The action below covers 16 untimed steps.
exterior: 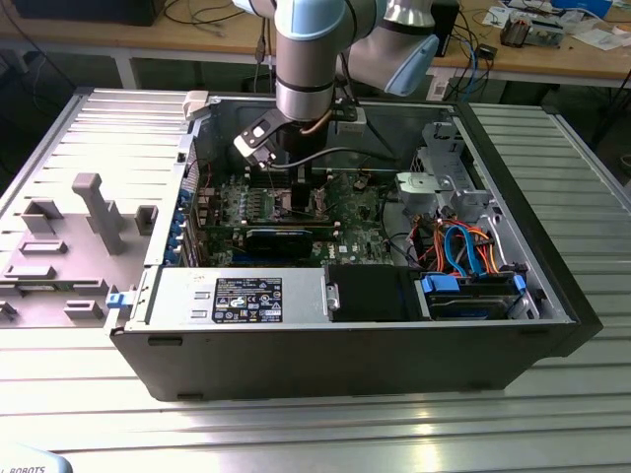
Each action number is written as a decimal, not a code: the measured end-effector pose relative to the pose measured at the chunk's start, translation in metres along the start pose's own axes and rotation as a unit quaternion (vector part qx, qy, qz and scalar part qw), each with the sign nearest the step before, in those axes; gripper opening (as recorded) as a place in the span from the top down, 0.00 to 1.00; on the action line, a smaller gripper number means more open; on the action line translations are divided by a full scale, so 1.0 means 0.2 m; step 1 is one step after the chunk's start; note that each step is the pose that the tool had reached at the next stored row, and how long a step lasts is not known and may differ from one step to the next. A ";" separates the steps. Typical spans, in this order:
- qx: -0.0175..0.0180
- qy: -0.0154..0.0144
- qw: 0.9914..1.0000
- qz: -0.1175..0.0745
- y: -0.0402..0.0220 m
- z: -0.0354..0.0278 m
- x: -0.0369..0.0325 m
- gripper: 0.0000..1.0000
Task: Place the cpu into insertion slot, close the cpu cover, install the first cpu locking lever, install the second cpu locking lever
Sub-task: 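Place the cpu into insertion slot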
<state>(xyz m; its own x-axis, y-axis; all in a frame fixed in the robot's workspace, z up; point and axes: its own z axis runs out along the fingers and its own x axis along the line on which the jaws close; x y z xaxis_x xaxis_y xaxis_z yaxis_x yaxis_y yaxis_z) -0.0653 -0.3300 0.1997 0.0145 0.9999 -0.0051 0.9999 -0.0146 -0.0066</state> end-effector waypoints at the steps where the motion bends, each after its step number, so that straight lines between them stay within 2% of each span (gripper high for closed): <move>1: 0.000 0.000 1.000 0.000 0.000 -0.003 0.000 0.32; 2: 0.000 0.000 1.000 0.000 0.000 -0.008 0.000 0.32; 3: 0.000 0.000 1.000 0.000 0.000 -0.025 0.000 0.32; 4: 0.000 0.000 1.000 0.000 -0.001 -0.056 -0.001 0.32; 5: 0.000 0.000 1.000 0.000 0.000 -0.069 -0.001 0.32; 8: 0.000 0.000 1.000 0.000 0.000 -0.074 0.000 0.34; 10: 0.000 0.000 1.000 -0.001 0.000 -0.074 -0.002 0.58; 11: 0.000 -0.001 1.000 -0.002 0.000 -0.074 -0.004 0.58; 13: 0.000 -0.002 1.000 -0.006 0.000 -0.075 -0.007 0.83; 14: 0.000 -0.003 1.000 -0.007 0.000 -0.074 -0.007 0.89; 16: 0.000 -0.005 1.000 -0.009 -0.001 -0.074 -0.007 0.89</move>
<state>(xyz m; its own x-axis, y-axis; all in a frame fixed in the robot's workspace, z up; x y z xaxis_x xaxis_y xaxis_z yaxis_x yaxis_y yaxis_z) -0.0653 -0.3312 0.2146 -0.0027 0.9999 -0.0147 1.0000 0.0026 -0.0066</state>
